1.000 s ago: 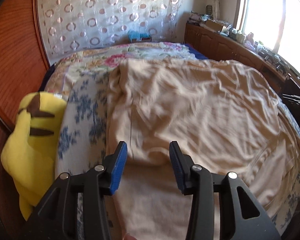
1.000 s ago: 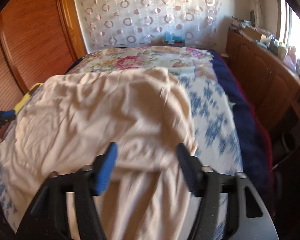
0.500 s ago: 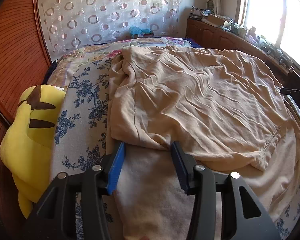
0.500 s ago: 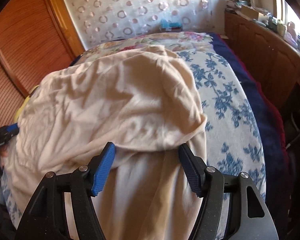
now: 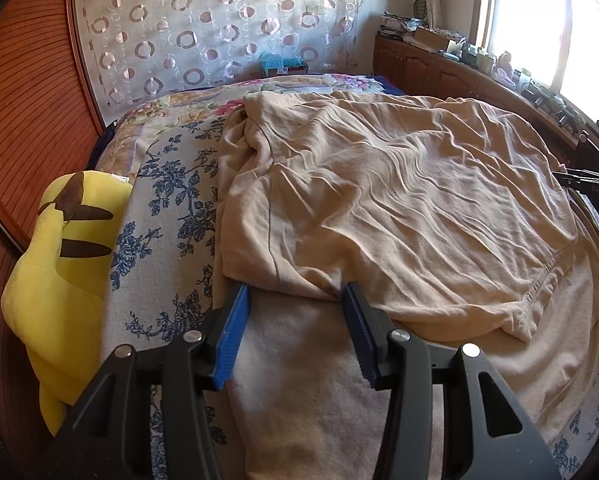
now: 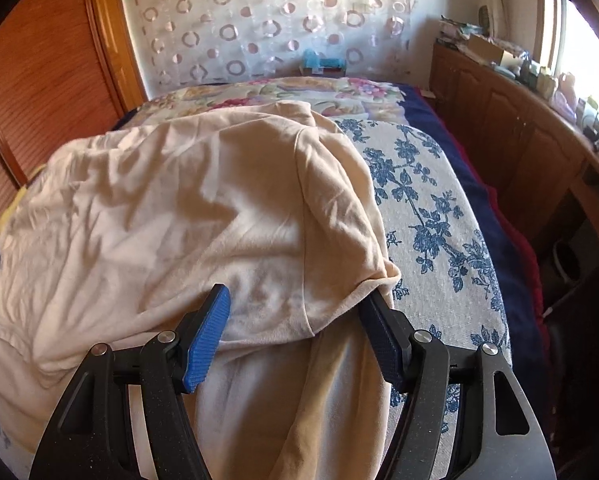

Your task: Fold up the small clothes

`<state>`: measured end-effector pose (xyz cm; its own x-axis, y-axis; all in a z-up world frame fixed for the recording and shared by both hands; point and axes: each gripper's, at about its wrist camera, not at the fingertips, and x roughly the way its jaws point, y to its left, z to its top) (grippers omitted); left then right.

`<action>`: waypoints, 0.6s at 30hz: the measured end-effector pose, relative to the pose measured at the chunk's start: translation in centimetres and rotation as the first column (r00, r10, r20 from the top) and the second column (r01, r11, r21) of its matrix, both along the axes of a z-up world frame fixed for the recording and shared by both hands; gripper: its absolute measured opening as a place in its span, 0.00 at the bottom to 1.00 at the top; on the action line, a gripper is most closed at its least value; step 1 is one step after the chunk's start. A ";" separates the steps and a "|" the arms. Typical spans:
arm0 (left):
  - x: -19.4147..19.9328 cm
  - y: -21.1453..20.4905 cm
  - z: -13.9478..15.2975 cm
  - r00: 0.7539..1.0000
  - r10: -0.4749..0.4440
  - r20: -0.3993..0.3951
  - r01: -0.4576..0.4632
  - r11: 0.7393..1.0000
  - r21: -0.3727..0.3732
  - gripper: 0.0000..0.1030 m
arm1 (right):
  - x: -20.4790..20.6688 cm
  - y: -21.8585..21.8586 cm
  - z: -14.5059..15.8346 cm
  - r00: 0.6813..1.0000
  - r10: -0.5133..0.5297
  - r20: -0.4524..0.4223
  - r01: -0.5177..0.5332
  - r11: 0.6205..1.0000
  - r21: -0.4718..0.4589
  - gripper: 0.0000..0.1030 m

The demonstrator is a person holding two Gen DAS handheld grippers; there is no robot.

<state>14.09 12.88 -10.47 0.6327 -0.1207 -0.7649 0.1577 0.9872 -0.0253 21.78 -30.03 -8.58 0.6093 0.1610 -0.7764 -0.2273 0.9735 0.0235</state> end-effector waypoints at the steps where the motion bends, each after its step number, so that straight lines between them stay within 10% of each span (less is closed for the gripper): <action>1: 0.0 0.1 0.0 1.000 0.001 -0.007 -0.001 1.000 -0.003 0.46 | 0.0 0.1 -0.1 1.000 0.000 0.000 0.000 1.000 -0.008 0.66; 14: 3.9 1.9 0.7 0.996 0.042 -0.077 -0.049 0.994 -0.094 0.41 | 0.0 0.2 -0.2 1.000 0.002 0.002 -0.002 1.000 -0.019 0.67; 18: 4.0 1.7 0.8 0.997 0.032 -0.067 -0.035 0.998 -0.045 0.11 | -0.1 0.2 -0.3 1.000 0.002 0.002 -0.001 1.000 -0.019 0.67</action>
